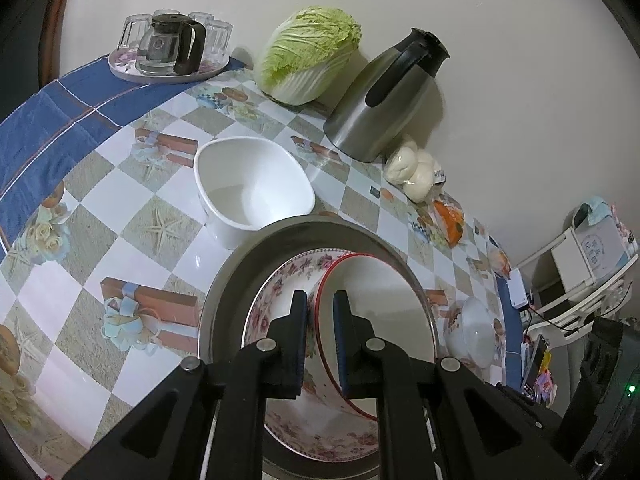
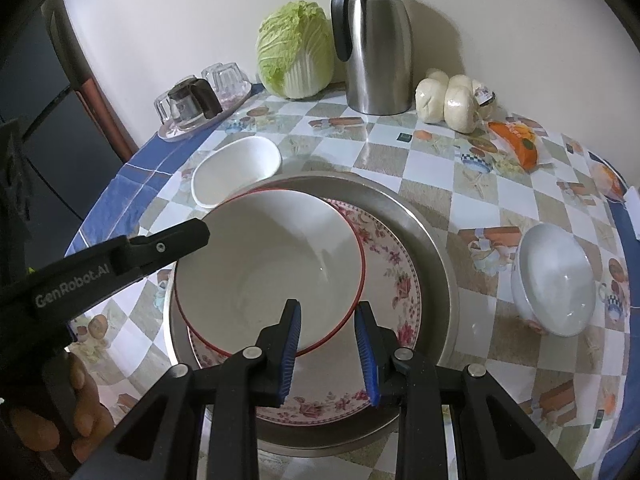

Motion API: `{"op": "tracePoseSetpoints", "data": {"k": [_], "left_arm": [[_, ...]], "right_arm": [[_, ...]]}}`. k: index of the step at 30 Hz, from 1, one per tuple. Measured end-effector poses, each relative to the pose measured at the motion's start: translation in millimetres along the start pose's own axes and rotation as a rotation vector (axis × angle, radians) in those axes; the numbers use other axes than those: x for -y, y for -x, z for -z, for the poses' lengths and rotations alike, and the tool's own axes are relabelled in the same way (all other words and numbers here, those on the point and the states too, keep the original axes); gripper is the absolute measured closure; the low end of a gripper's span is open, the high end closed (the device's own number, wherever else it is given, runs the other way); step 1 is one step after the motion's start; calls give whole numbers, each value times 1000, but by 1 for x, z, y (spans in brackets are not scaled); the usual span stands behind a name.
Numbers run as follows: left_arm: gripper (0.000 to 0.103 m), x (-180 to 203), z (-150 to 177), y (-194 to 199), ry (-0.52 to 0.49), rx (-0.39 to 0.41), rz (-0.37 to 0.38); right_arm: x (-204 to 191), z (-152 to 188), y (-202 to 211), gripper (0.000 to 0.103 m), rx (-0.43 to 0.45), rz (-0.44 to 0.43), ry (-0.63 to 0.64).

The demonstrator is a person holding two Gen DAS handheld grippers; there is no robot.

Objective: Organize plates and bowls
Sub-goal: 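Lower the red-rimmed bowl onto the floral plate with both tools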

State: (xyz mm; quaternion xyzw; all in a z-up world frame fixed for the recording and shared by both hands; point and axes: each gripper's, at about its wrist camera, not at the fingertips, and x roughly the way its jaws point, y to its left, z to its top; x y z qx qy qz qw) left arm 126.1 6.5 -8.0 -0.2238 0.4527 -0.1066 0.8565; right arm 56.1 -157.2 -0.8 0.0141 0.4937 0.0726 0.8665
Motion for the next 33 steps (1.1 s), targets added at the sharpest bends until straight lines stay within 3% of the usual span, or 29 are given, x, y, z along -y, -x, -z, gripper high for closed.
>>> {"op": "tracePoseSetpoints", "data": {"k": [23, 33], "left_arm": [[90, 9, 5, -8, -58, -24, -29], [85, 7, 4, -10, -32, -37, 2]], "right_arm": [[10, 0, 0, 72, 10, -2, -15], [19, -1, 0, 72, 21, -14, -46]]}}
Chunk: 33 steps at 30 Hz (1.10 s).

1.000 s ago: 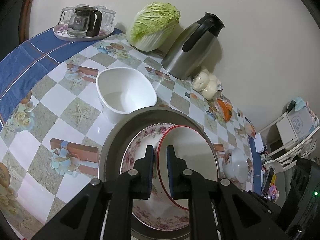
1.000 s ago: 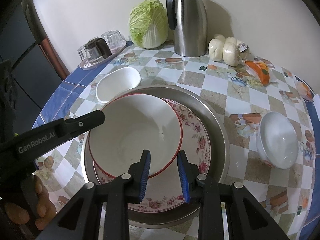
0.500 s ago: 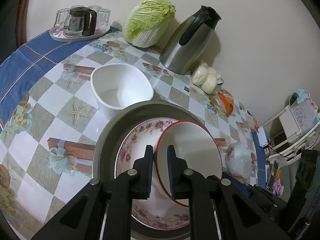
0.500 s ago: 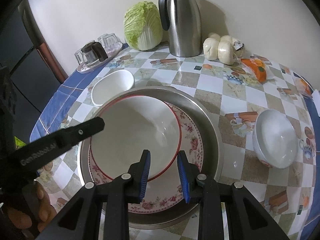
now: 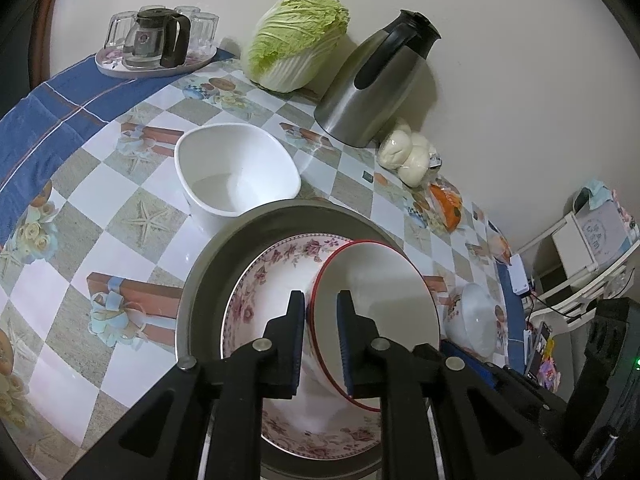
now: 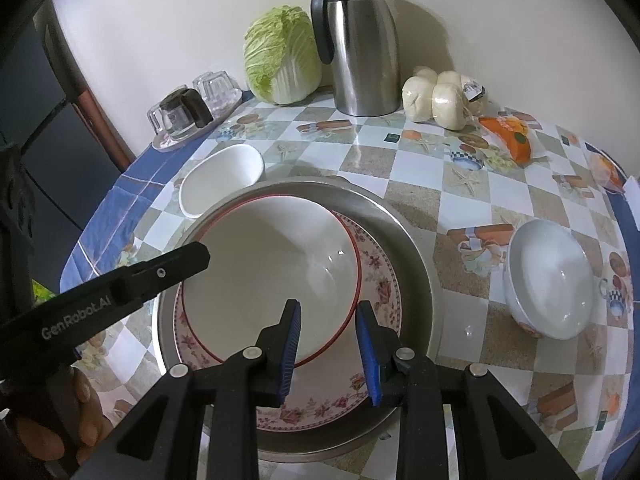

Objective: Organize plates and bowls
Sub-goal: 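Lower the red-rimmed bowl onto the floral plate with both tools, then open both tools and release the red-rimmed bowl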

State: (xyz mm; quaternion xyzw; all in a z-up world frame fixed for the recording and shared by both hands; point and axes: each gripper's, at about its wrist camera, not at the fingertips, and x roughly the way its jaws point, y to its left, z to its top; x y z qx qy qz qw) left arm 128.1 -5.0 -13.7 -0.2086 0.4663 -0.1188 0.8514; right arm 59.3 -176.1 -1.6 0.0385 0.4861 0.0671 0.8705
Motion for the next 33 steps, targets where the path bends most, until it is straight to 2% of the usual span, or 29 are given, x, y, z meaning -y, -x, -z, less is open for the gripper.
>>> {"op": "tracePoseSetpoints", "data": {"k": [5, 7, 9, 11, 12, 13, 16, 18, 22, 29, 32, 33], "left_arm": [[81, -1, -1, 4, 5, 13, -22], [70, -1, -2, 7, 2, 28, -27], [49, 1, -3, 10, -4, 47, -35], [38, 2, -4, 14, -7, 67, -49], [35, 2, -4, 15, -9, 73, -57], [35, 2, -5, 16, -12, 79, -68], [27, 1, -6, 18, -15, 82, -99], [26, 1, -6, 18, -20, 88, -122], [23, 0, -6, 20, -27, 107, -162], [19, -3, -6, 22, -25, 119, -208], [7, -5, -7, 24, -22, 139, -230], [6, -5, -7, 25, -23, 152, -243]], "right_arm": [[4, -3, 9, 72, 29, 26, -3], [8, -4, 14, 72, 44, 25, -14], [12, -5, 18, 71, 56, 25, -27], [18, -7, 22, 59, 69, 35, -46], [20, -7, 24, 45, 73, 40, -53], [22, -7, 25, 37, 78, 45, -57], [26, -8, 26, 31, 83, 57, -70], [28, -8, 26, 25, 83, 66, -79], [30, -7, 26, 19, 83, 73, -76], [30, -7, 26, 17, 90, 77, -74], [31, -7, 26, 17, 91, 80, -77], [31, -7, 26, 17, 92, 81, -78]]}}
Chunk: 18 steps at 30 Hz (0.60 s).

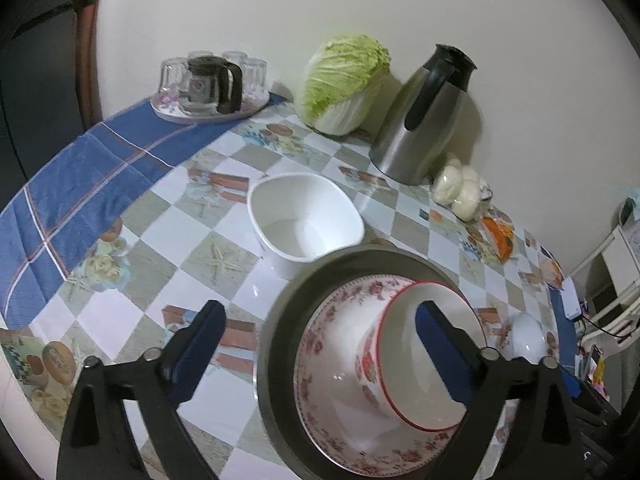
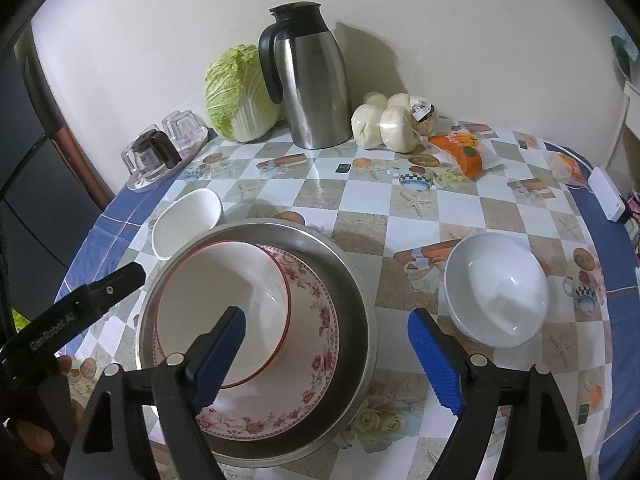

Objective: Organize plates and bowls
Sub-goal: 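Open both tools and release the red-rimmed bowl, then move both tools to the white bowl printed MAX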

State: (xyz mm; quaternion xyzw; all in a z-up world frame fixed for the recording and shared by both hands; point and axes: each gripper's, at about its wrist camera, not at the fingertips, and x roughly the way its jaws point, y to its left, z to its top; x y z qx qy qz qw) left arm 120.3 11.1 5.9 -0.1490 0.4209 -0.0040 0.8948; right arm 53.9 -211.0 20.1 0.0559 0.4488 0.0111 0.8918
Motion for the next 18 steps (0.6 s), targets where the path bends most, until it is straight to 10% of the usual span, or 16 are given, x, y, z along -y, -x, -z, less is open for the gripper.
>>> {"op": "tracePoseSetpoints", "data": {"k": [3, 18], "left_arm": [[6, -2, 0, 2, -2, 15, -36], [6, -16, -4, 9, 22, 29, -109]], "right_arm": [[-1, 0, 1, 0, 0, 7, 0], [-9, 1, 7, 0, 2, 41, 25]]}}
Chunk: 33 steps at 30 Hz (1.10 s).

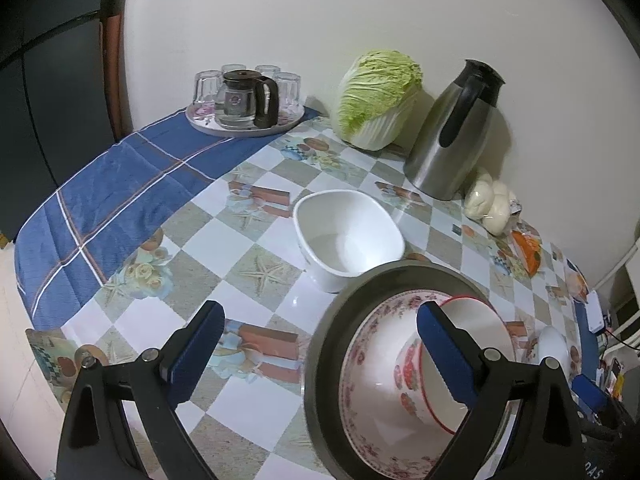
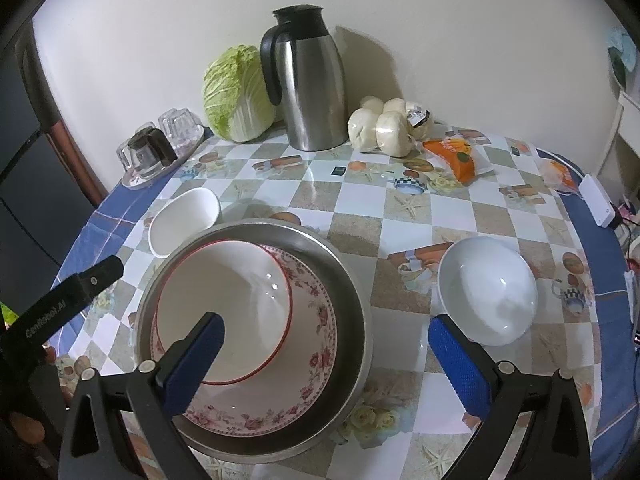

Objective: Organize plates and bowls
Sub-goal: 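Move both tools to the white bowl printed MAX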

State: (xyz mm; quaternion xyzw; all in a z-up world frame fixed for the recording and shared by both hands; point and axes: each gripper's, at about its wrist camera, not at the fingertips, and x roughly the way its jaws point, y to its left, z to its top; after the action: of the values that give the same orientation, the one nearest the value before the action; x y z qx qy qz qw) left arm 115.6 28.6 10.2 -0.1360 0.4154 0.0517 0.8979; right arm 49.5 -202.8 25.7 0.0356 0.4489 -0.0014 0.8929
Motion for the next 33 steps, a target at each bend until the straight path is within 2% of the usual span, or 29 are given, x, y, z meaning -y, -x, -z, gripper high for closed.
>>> {"op": "tracePoseSetpoints", "data": {"k": [10, 15, 20, 24, 28, 33], "left_arm": [[6, -10, -2, -8, 18, -24, 1], [6, -16, -6, -8, 29, -4, 11], [6, -23, -13, -8, 43, 37, 56], [6, -24, -21, -11, 33, 47, 100], [6, -27, -29, -13, 26, 44, 112], [6, -28, -31, -20, -9, 34, 117]], "right_arm": [[-17, 3, -9, 0, -26, 22, 48], [-23, 3, -13, 0, -35, 28, 52], [-27, 3, -19, 0, -40, 42, 62], [-25, -1, -15, 0, -7, 23, 23], [-31, -9, -6, 0, 47, 4, -8], [-40, -17, -6, 0, 62, 43, -38]]}}
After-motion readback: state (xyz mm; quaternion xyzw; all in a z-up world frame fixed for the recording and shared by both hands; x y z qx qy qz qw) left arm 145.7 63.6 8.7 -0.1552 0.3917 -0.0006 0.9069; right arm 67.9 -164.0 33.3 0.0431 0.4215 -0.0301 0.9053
